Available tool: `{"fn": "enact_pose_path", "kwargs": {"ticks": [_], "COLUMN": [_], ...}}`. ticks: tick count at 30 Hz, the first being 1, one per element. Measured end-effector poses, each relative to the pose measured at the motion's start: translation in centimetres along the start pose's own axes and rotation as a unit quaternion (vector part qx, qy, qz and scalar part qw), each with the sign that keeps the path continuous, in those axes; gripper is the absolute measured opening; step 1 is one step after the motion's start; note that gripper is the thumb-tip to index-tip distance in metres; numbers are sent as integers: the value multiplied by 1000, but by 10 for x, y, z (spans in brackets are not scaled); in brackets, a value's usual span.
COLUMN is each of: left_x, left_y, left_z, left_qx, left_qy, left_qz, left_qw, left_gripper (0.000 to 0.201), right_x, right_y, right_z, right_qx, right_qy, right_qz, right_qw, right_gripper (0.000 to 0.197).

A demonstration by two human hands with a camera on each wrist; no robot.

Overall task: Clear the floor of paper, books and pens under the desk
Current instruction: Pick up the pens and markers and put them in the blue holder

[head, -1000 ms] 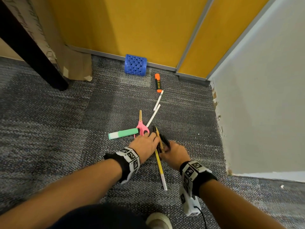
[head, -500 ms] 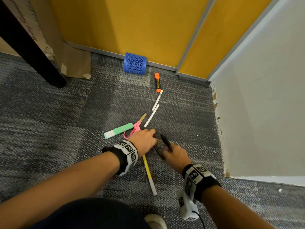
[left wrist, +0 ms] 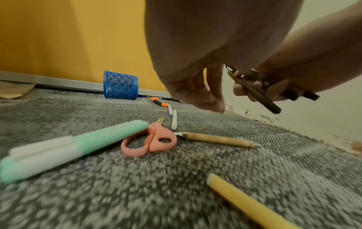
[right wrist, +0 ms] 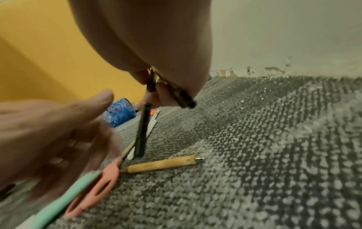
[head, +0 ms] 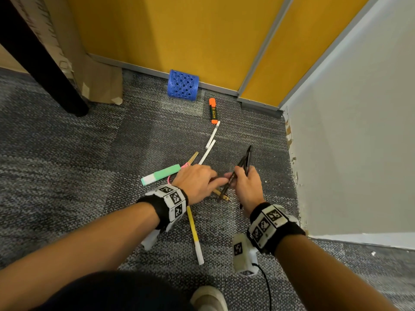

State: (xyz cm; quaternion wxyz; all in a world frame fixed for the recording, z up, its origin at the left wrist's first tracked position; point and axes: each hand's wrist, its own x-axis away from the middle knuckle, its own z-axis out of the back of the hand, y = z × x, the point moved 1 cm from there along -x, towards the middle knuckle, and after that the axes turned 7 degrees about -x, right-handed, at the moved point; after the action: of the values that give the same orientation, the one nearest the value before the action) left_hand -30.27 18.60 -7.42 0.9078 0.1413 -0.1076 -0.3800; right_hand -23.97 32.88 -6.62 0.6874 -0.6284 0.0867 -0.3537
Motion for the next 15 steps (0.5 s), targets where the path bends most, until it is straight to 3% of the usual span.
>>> {"fn": "enact_pose_path", "kwargs": {"ticks": [3,7,10,12,14,15], "left_x": [19,45,49,47,43,41], "left_y": [-2,-10,-20,-29,-40,-45], "left_z": [-11,-32,-39,-36,-33,-31], "left_qx": [-60,-81,16,107,235,308], "left_qy": [-92,-214,-186,-154,-124,-102], "left_qz": [92,108,126,182,262,305], "left_qw": [990,968,974,965,928,895], "left_gripper": [67,59,32,8,16,19], "right_x": [-2,2,5,8,8,8], "right_y": [1,10,24,30,32,32], "right_z": [5,4,0,-1,1,2], "right_qx": [153,371,489,542,574,586], "right_qy": [-1,-105,-174,-197,-198,-194], "right_qz": [14,6,1,18,37,40], "right_qw": [988,923,855,817,794,786], "right_gripper": [9,22,48,54,56,56]}}
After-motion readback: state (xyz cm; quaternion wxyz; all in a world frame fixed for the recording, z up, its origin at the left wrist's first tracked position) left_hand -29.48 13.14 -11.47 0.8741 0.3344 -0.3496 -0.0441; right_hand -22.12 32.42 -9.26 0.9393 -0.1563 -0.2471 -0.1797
